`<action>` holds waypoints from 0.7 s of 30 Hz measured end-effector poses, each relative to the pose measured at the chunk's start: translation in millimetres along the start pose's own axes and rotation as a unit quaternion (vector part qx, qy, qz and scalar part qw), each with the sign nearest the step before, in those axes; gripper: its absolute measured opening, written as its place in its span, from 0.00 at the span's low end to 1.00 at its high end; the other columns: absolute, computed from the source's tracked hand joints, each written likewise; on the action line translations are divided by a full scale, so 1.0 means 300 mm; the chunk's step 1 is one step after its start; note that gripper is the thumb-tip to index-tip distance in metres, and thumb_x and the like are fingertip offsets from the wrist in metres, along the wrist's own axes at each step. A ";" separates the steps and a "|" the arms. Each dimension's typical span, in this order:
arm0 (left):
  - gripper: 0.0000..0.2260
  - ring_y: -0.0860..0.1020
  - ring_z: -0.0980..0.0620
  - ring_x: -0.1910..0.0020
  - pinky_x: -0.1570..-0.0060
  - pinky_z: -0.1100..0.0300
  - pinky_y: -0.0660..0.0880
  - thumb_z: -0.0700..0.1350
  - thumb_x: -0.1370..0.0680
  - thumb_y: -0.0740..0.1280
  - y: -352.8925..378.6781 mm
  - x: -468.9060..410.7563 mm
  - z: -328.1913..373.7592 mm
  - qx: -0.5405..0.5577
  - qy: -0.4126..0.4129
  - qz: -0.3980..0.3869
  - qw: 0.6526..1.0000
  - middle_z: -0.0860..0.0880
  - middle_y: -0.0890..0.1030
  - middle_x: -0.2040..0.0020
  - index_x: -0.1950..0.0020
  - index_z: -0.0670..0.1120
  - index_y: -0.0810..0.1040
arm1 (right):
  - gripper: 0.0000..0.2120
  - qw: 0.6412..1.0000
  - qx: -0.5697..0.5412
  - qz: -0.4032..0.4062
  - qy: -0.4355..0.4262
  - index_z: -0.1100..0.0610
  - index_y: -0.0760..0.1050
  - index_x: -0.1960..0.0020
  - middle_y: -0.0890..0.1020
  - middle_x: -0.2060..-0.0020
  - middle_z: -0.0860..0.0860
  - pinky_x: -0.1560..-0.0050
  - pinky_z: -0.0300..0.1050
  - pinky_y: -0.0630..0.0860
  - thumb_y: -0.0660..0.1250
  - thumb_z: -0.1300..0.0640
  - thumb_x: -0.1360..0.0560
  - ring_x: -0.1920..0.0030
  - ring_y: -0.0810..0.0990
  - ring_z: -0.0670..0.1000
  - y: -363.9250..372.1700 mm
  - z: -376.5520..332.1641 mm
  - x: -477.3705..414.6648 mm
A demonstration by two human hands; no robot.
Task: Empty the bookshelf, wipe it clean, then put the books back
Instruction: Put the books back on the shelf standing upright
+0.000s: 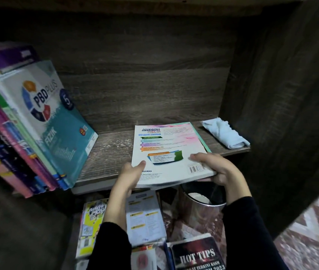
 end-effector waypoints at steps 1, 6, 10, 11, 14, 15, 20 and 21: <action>0.15 0.77 0.44 0.42 0.42 0.55 0.72 0.44 0.20 0.63 -0.001 0.001 0.001 -0.003 0.003 0.000 1.000 0.43 0.78 0.40 0.36 0.38 0.72 | 0.04 1.000 -0.019 -0.016 0.006 0.58 0.76 0.52 0.84 0.69 0.52 0.74 0.44 0.79 0.68 0.62 0.26 0.72 0.82 0.48 0.010 0.007 -0.001; 0.14 0.77 0.45 0.43 0.49 0.60 0.70 0.41 0.20 0.64 -0.013 0.001 0.014 0.003 0.022 0.025 0.999 0.43 0.78 0.39 0.36 0.37 0.73 | 0.10 0.993 -0.111 -0.021 -0.045 0.64 0.76 0.48 0.84 0.67 0.56 0.71 0.46 0.81 0.65 0.72 0.27 0.71 0.83 0.52 0.028 -0.017 0.000; 0.13 0.77 0.45 0.45 0.48 0.60 0.70 0.40 0.20 0.63 -0.034 0.011 0.030 0.058 0.022 0.033 0.998 0.42 0.79 0.41 0.37 0.36 0.74 | 0.16 0.977 -0.161 -0.001 -0.137 0.66 0.76 0.45 0.84 0.68 0.55 0.72 0.43 0.80 0.65 0.77 0.31 0.72 0.82 0.51 0.029 -0.106 0.044; 0.12 0.77 0.46 0.46 0.49 0.61 0.70 0.41 0.20 0.64 -0.041 0.014 0.041 0.076 0.029 0.031 0.996 0.42 0.79 0.42 0.39 0.37 0.75 | 0.17 0.973 -0.168 -0.003 -0.161 0.65 0.77 0.45 0.84 0.68 0.55 0.72 0.43 0.79 0.65 0.78 0.31 0.72 0.82 0.51 0.033 -0.134 0.066; 0.08 0.78 0.51 0.53 0.56 0.62 0.73 0.42 0.21 0.64 -0.076 0.038 0.096 0.102 0.070 0.032 0.992 0.46 0.80 0.47 0.43 0.41 0.76 | 0.16 0.958 -0.177 -0.018 -0.226 0.63 0.78 0.48 0.85 0.67 0.54 0.70 0.43 0.80 0.64 0.78 0.30 0.70 0.82 0.51 0.059 -0.209 0.133; 0.08 0.79 0.52 0.54 0.56 0.64 0.74 0.42 0.21 0.65 -0.092 0.043 0.113 0.103 0.086 0.039 0.990 0.47 0.81 0.47 0.44 0.42 0.76 | 0.15 0.953 -0.180 -0.022 -0.244 0.62 0.78 0.50 0.85 0.67 0.53 0.70 0.43 0.80 0.64 0.77 0.30 0.70 0.82 0.51 0.071 -0.228 0.154; 0.17 0.76 0.54 0.44 0.40 0.59 0.71 0.46 0.22 0.66 -0.260 0.114 0.255 -0.012 0.209 0.158 0.965 0.48 0.78 0.39 0.35 0.44 0.73 | 0.16 0.914 -0.176 -0.030 -0.363 0.59 0.79 0.48 0.86 0.59 0.51 0.61 0.43 0.80 0.66 0.75 0.29 0.62 0.83 0.50 0.134 -0.332 0.234; 0.19 0.74 0.55 0.41 0.39 0.61 0.69 0.47 0.22 0.65 -0.300 0.142 0.297 -0.021 0.234 0.190 0.953 0.49 0.76 0.37 0.32 0.43 0.72 | 0.17 0.906 -0.165 -0.018 -0.389 0.59 0.79 0.45 0.86 0.58 0.49 0.59 0.42 0.80 0.66 0.74 0.29 0.60 0.83 0.48 0.149 -0.352 0.251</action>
Point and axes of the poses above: each hand's wrist, its own x-axis away from the middle knuckle, its own y-axis out of the palm, z = x × y, the point moved 9 cm from there along -x, towards the middle knuckle
